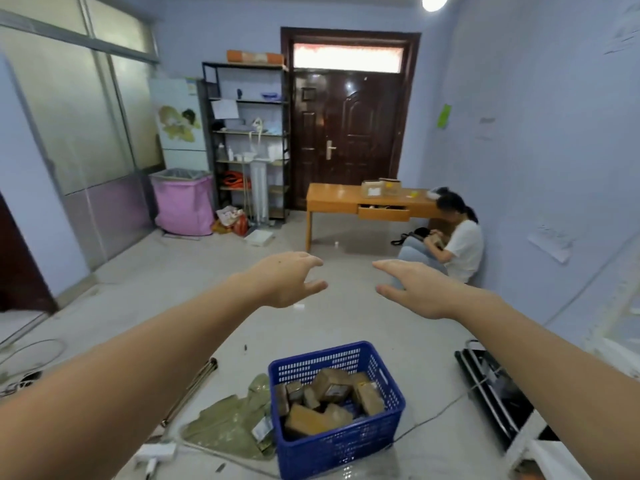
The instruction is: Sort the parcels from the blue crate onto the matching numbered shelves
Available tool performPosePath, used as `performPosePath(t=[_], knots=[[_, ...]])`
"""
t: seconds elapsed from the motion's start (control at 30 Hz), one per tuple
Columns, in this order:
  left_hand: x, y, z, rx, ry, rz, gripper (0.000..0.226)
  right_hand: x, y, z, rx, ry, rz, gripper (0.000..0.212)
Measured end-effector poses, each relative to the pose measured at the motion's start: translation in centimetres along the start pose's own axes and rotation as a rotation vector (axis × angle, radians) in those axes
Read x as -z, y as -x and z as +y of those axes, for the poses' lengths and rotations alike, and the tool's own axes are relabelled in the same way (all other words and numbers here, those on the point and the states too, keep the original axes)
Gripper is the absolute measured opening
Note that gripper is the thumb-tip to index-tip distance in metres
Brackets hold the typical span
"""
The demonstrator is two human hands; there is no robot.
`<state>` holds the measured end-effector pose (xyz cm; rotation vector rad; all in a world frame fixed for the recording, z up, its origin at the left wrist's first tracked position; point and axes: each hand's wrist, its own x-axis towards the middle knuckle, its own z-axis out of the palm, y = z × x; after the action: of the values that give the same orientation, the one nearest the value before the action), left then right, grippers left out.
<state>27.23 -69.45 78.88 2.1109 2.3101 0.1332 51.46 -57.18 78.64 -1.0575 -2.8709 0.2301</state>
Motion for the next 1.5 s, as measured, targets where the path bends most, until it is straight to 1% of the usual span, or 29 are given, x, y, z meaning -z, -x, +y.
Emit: performPosePath(t=[0.2, 0.33, 0.53, 0.73, 0.83, 0.93, 1.03, 1.13, 1.33, 1.5], knots=[[-2.7, -3.2, -8.2, 0.067, -0.011, -0.023, 0.066, -3.3, -10.2, -2.7, 0.108, 0.023, -0.005, 0.063], [-3.6, -6.5, -13.5, 0.119, -0.023, -0.063, 0.065, -5.1, -17.2, -4.0, 0.145, 0.004, -0.034, 0.062], [-4.4, -11.5, -20.6, 0.131, -0.030, -0.079, 0.066, -6.3, -26.1, -5.2, 0.143, 0.012, -0.083, 0.063], [-5.6, -18.2, -27.5, 0.042, -0.032, -0.101, 0.063, -7.7, -33.9, -5.6, 0.085, 0.027, -0.121, 0.063], [-6.4, -22.2, -30.7, -0.034, -0.040, -0.125, 0.061, -8.4, -37.2, -5.8, 0.015, 0.025, -0.134, 0.062], [-7.1, -26.7, -33.2, -0.133, -0.054, -0.132, 0.061, -9.2, -39.9, -5.6, -0.084, 0.001, -0.112, 0.062], [-7.9, -30.7, -34.0, -0.239, -0.067, -0.149, 0.059, -10.2, -41.2, -5.0, -0.187, -0.027, -0.091, 0.060], [-9.4, -34.3, -33.5, -0.343, -0.068, -0.180, 0.059, -11.6, -41.3, -3.4, -0.309, -0.045, -0.098, 0.060], [-13.5, -41.7, -29.3, -0.549, -0.065, -0.253, 0.059, -15.3, -40.0, 2.6, -0.546, -0.094, -0.150, 0.062], [-17.7, -47.7, -24.7, -0.649, -0.047, -0.309, 0.059, -17.7, -40.1, 7.2, -0.648, -0.132, -0.174, 0.061]])
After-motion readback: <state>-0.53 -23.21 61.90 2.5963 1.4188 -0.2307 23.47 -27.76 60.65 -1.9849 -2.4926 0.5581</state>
